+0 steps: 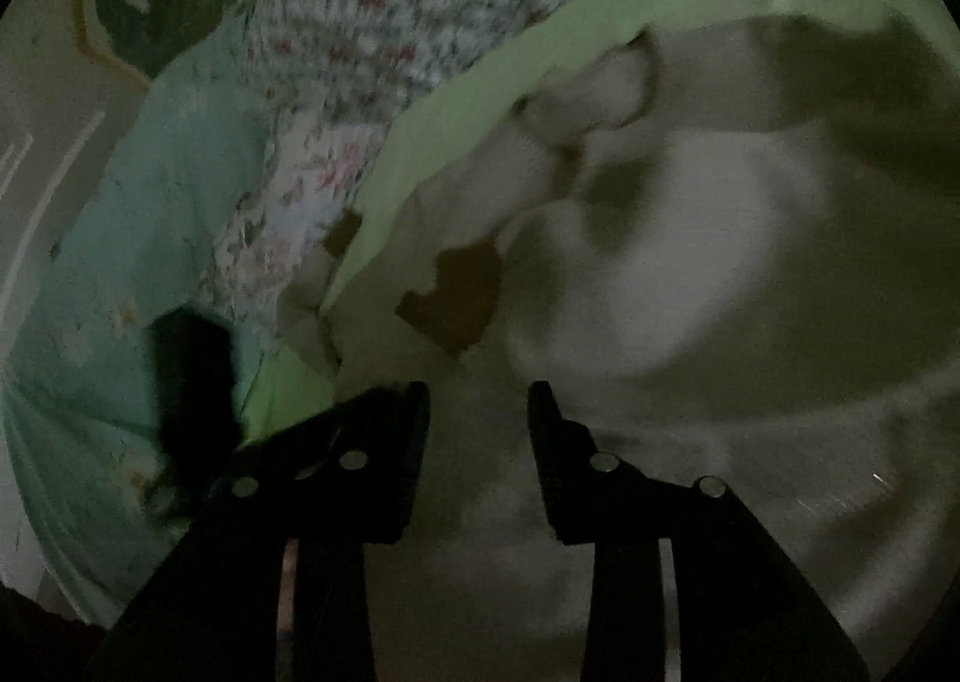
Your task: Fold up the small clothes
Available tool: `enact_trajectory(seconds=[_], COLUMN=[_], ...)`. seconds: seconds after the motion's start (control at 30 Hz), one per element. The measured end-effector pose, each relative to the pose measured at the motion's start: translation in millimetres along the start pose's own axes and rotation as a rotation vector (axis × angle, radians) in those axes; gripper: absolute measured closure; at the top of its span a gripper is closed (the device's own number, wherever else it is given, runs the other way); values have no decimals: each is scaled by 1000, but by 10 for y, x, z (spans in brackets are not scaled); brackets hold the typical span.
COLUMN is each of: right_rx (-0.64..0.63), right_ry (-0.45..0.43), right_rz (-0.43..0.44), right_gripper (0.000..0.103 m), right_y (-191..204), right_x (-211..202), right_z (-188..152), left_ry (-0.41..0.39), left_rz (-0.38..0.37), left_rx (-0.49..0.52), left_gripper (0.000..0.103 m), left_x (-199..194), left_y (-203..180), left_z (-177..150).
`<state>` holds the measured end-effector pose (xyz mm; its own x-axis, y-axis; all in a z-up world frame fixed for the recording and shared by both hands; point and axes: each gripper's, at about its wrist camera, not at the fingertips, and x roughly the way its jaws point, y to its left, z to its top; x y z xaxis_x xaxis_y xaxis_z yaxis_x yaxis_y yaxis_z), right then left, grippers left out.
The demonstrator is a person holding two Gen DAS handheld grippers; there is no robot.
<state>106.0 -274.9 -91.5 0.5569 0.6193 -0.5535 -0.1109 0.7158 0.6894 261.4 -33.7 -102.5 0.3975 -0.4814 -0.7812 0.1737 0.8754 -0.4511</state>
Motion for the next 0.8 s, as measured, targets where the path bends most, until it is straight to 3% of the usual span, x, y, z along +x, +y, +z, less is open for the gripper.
enact_trajectory(seconds=[0.03, 0.1, 0.17, 0.2, 0.23, 0.3, 0.47, 0.53, 0.73, 0.77, 0.8], right_rx=[7, 39, 53, 58, 66, 86, 86, 86, 128, 117, 113], right_ry=[-10, -39, -66, -75, -87, -116, -175, -200, -215, -224, -230], right_rz=[-9, -38, -68, -80, -93, -103, -150, -175, -261, -291, -311], right_gripper=[67, 67, 67, 67, 67, 67, 67, 67, 66, 63, 54], right_y=[-32, -147, -229, -240, -275, -360, -392, -444, -700, -720, -745], right_x=[-83, -300, -473, -517, -579, -707, -978, -1076, -1145, -1140, -1151], right_z=[-27, -106, -170, -186, -204, -213, -165, -135, 54, 132, 176], left_ry=[-6, -28, -61, -61, -50, -34, -181, -203, -120, -113, -108], left_rz=[5, -1, -12, -19, -23, -51, -39, 8, -31, -26, -17], left_rx=[2, -2, -13, -9, -8, -5, 63, 47, -31, -20, -7], left_gripper=[1, 2, 19, 52, 92, 97, 97, 97, 89, 88, 88], left_x=[72, 164, 212, 239, 262, 268, -316, -428, -322, -297, -270], left_y=[-21, -44, -56, -55, -55, -45, -3, 154, 471, 443, 408], left_z=[69, 201, 322, 362, 383, 377, 81, -35, -92, -75, -60])
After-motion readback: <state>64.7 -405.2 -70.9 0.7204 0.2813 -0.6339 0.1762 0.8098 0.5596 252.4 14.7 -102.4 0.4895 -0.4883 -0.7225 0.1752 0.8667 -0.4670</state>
